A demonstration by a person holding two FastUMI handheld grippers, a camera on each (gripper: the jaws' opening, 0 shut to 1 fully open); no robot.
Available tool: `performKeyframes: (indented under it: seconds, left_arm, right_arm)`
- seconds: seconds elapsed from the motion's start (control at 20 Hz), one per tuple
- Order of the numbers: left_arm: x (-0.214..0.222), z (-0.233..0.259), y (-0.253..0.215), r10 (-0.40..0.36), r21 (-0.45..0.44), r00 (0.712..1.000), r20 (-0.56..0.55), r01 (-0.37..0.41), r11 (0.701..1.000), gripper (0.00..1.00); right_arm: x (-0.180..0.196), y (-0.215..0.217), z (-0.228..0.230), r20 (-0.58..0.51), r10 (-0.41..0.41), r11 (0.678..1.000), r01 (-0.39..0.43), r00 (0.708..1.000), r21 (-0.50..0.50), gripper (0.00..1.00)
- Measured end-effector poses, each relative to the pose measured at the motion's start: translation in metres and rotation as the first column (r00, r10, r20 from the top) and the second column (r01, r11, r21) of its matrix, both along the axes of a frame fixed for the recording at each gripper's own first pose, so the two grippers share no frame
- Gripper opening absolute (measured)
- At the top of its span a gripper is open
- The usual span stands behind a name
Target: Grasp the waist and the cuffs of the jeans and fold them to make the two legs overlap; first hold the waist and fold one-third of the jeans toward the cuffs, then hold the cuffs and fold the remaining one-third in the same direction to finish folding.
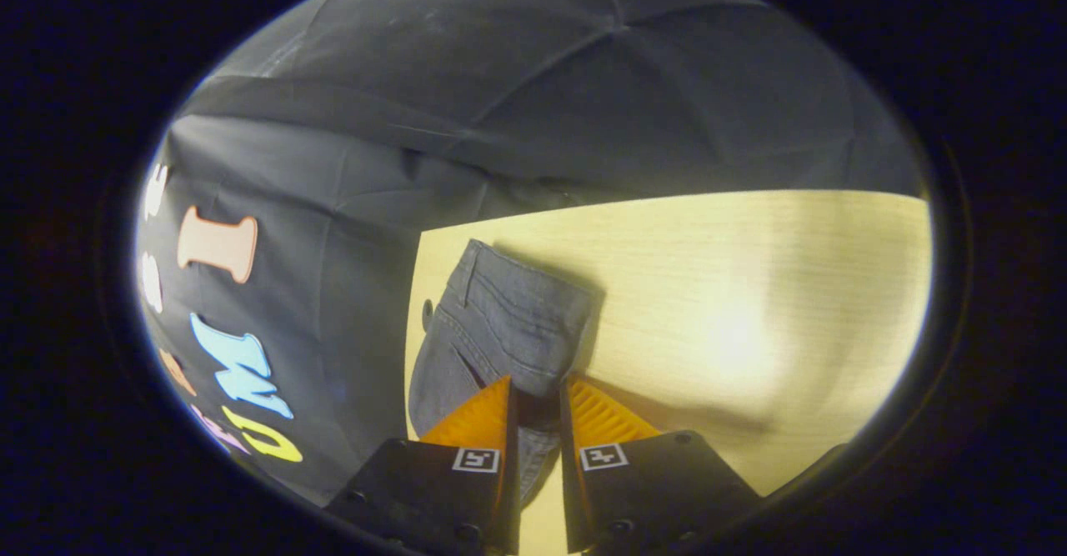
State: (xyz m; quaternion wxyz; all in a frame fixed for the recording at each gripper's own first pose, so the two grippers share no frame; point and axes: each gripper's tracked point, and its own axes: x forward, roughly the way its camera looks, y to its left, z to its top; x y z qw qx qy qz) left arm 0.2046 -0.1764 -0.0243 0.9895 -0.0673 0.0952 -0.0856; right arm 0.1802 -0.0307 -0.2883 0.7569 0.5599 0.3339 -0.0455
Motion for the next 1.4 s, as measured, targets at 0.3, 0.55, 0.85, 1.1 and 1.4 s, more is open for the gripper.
performKeyframes:
  seconds: [0.3, 0.55, 0.85, 1.1, 1.4]
  left_arm:
    - [0.017, 0.003, -0.011, -0.088, -0.039, 0.996, 0.021, 0.089, 0.995, 0.95]
    - [0.020, -0.003, -0.007, -0.146, -0.092, 0.989, 0.010, 0.146, 0.985, 0.95]
    - [0.021, 0.001, 0.028, -0.138, -0.104, 0.990, 0.027, 0.140, 0.985, 0.95]
    - [0.023, 0.000, 0.054, -0.134, -0.056, 0.990, 0.047, 0.137, 0.989, 1.00]
    - [0.027, -0.008, 0.066, -0.146, -0.038, 0.988, 0.048, 0.148, 0.988, 1.00]
  right_arm:
    - [-0.021, -0.036, 0.078, 0.171, 0.007, 0.980, 0.027, 0.985, -0.196, 0.17]
    - [-0.044, -0.017, 0.166, 0.358, 0.063, 0.960, 0.041, 0.932, -0.276, 0.17]
    - [-0.060, 0.072, 0.232, 0.478, 0.233, 0.900, -0.001, 0.847, -0.436, 0.17]
    - [-0.063, 0.173, 0.254, 0.493, 0.436, 0.779, -0.042, 0.753, -0.626, 0.17]
    - [-0.075, 0.273, 0.220, 0.443, 0.610, 0.693, -0.171, 0.657, -0.700, 0.22]
